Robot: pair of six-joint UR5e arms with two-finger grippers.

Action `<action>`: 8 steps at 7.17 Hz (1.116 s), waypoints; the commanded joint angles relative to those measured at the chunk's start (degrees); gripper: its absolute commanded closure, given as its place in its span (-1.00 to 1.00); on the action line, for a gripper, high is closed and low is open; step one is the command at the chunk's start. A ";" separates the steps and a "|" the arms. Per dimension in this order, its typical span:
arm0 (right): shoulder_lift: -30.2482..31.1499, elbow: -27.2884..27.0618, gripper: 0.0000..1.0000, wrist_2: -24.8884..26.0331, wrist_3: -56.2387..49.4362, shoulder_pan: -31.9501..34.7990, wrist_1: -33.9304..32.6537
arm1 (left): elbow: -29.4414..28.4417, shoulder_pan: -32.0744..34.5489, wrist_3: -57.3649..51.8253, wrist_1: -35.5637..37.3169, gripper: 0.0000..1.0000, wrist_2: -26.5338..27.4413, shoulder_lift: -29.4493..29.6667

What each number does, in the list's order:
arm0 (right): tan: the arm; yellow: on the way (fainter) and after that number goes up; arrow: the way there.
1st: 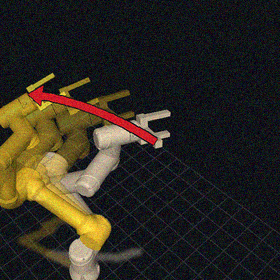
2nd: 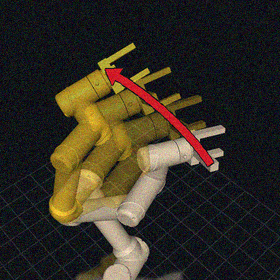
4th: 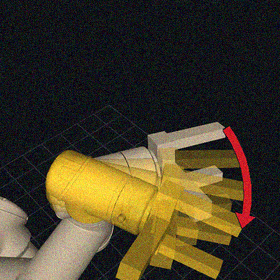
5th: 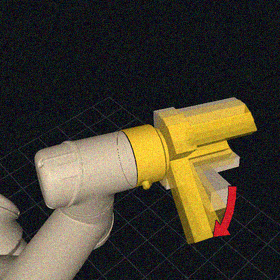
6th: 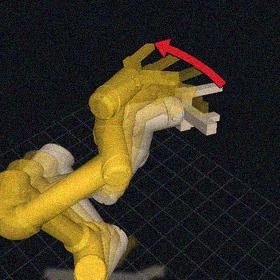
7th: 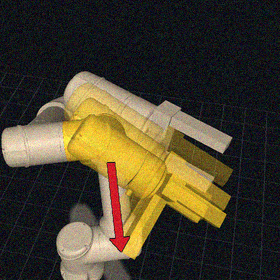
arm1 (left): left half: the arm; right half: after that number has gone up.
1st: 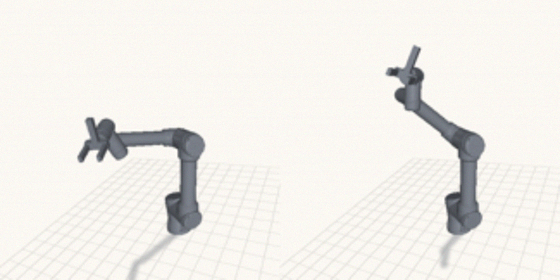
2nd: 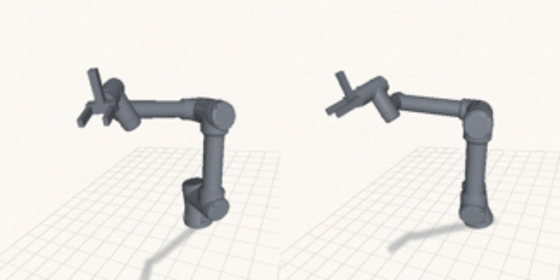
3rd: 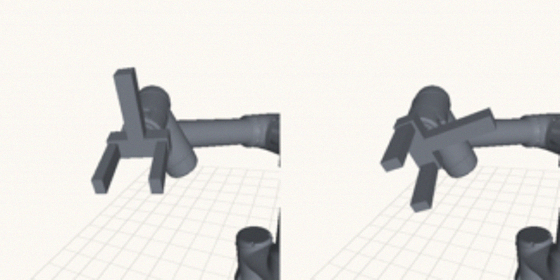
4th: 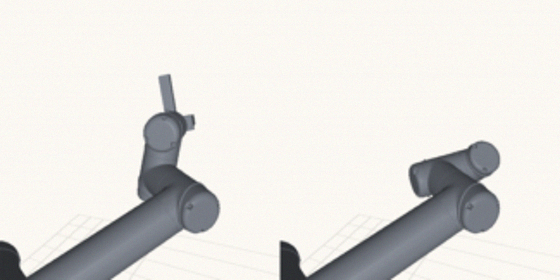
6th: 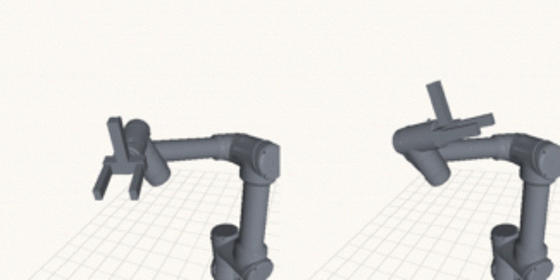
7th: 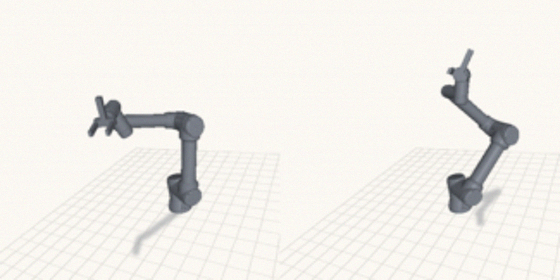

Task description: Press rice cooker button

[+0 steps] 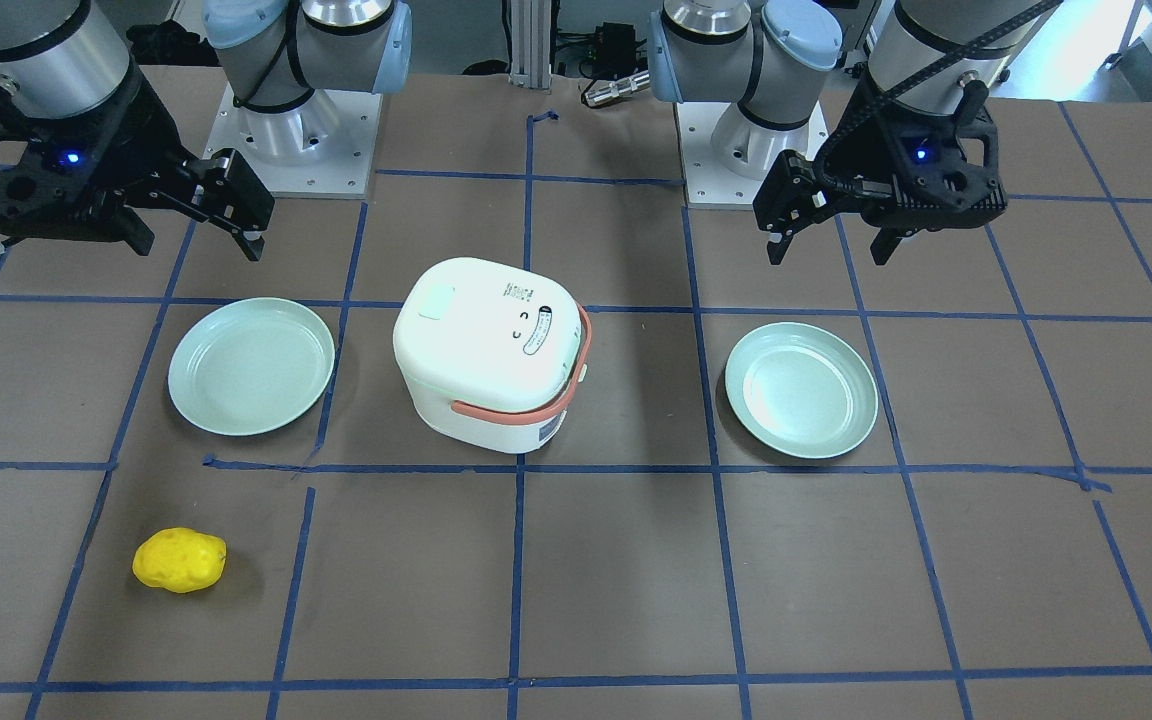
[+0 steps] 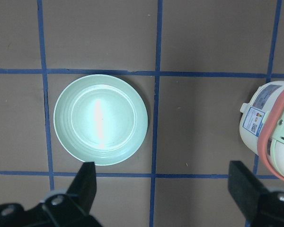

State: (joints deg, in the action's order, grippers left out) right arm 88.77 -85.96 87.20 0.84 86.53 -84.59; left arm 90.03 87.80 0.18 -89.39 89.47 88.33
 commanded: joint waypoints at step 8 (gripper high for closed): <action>-0.70 0.00 -1.00 -0.45 0.22 -0.31 -0.66 | 0.05 0.00 0.00 0.00 -1.00 0.00 0.00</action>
State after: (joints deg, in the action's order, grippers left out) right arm 88.49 -85.96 86.94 0.82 86.19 -84.79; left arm 90.03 87.80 0.18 -89.38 89.47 88.33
